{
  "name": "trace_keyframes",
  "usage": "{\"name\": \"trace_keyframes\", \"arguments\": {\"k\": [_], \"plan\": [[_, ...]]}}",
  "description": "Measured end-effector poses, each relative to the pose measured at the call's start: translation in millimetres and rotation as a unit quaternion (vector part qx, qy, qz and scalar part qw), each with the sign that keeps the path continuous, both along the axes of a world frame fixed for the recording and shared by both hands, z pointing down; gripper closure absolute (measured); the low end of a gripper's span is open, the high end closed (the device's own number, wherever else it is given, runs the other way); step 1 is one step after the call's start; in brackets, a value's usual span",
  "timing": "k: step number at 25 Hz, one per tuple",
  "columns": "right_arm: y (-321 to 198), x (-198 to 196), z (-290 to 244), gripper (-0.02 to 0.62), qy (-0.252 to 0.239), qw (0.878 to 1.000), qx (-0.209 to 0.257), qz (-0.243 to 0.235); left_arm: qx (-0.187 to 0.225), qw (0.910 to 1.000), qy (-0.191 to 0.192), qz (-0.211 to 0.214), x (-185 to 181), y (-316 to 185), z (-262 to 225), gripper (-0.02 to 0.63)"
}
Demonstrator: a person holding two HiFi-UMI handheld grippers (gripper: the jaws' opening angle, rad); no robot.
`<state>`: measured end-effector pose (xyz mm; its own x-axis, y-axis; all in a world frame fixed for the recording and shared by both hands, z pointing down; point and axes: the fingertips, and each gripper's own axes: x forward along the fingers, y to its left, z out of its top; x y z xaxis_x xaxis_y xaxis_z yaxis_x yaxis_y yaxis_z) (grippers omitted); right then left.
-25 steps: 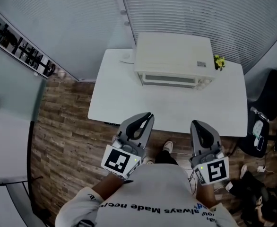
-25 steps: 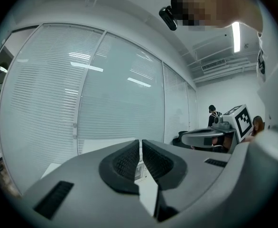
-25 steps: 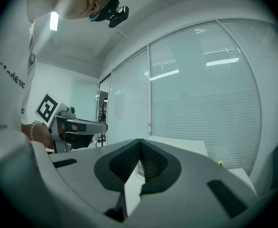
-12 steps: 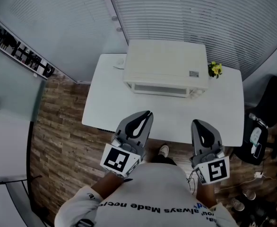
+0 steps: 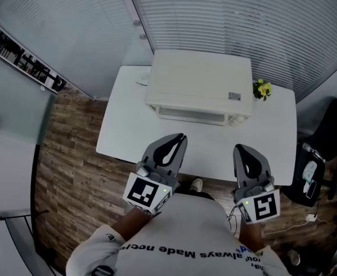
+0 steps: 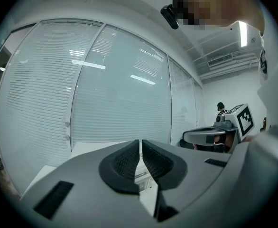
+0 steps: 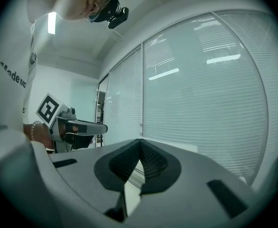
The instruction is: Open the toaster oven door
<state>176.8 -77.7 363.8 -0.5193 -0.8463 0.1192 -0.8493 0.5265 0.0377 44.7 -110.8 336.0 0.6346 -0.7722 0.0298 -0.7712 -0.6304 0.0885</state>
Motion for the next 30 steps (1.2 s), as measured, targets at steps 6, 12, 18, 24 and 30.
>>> {"name": "trace_keyframes", "arguments": {"k": [6, 12, 18, 24, 30], "plan": [[-21, -18, -7, 0.588, 0.004, 1.0, 0.008, -0.006, 0.003, 0.9999, 0.004, -0.01, -19, -19, -3, 0.571], [-40, -45, -13, 0.588, 0.012, 1.0, 0.008, -0.013, -0.002, 0.9998, 0.006, -0.018, -48, -43, -2, 0.571], [-52, -69, -20, 0.588, 0.02, 1.0, 0.014, -0.017, -0.016, 0.9996, 0.01, -0.023, -73, -56, 3, 0.568], [-54, -80, -21, 0.588, 0.023, 1.0, 0.015, -0.015, -0.04, 0.9989, 0.014, -0.018, -85, -67, 22, 0.566], [-51, -83, -23, 0.588, 0.027, 0.999, 0.015, -0.011, -0.064, 0.9977, 0.002, -0.022, -90, -79, 48, 0.527]]}}
